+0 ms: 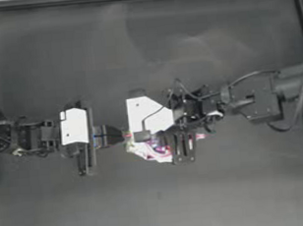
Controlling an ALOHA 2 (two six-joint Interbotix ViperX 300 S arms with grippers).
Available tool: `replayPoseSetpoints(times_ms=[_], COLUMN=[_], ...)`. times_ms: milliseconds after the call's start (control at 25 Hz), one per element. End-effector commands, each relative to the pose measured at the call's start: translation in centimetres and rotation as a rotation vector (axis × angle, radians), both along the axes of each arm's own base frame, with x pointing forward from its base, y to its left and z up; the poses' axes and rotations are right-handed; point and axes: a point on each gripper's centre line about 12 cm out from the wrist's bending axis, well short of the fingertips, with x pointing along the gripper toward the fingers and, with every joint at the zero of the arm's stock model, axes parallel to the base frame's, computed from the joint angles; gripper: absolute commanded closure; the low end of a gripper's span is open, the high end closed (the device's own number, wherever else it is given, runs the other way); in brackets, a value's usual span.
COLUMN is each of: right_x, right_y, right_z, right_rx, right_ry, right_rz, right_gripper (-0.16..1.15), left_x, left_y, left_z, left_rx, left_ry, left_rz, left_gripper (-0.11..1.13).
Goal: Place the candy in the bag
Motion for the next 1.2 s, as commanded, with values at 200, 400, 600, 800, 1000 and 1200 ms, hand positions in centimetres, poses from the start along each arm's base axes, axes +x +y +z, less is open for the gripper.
replayPoseSetpoints(times_ms=[200, 400, 600, 800, 1000, 1200], right_x=[0.5, 0.5, -0.2, -1.5, -3.3, -4.8], right_y=[-0.1, -0.1, 0.1, 0.3, 0.4, 0.5], right_z=[1.7, 2.6, 4.7, 7.0, 8.3, 8.9], right_rx=[-0.005, -0.007, -0.008, -0.01, -0.012, -0.009], right_ry=[-0.049, -0.06, -0.097, -0.15, -0.206, -0.269], right_rz=[-0.001, 0.003, 0.008, 0.004, -0.004, -0.021], right_gripper=[0.03, 0.03, 0.04, 0.04, 0.04, 0.04], left_x=[0.4, 0.4, 0.4, 0.4, 0.1, -0.2], left_y=[0.0, 0.0, 0.0, -0.1, -0.2, -0.2], left_z=[2.4, 2.4, 2.4, 2.9, 4.8, 5.7], left_rx=[0.002, 0.002, 0.002, 0.009, 0.018, 0.02], left_ry=[-0.078, -0.078, -0.078, -0.095, -0.148, -0.171], left_rz=[0.0, 0.0, 0.0, -0.004, -0.01, -0.011], left_gripper=[0.98, 0.98, 0.98, 0.99, 0.98, 0.98])
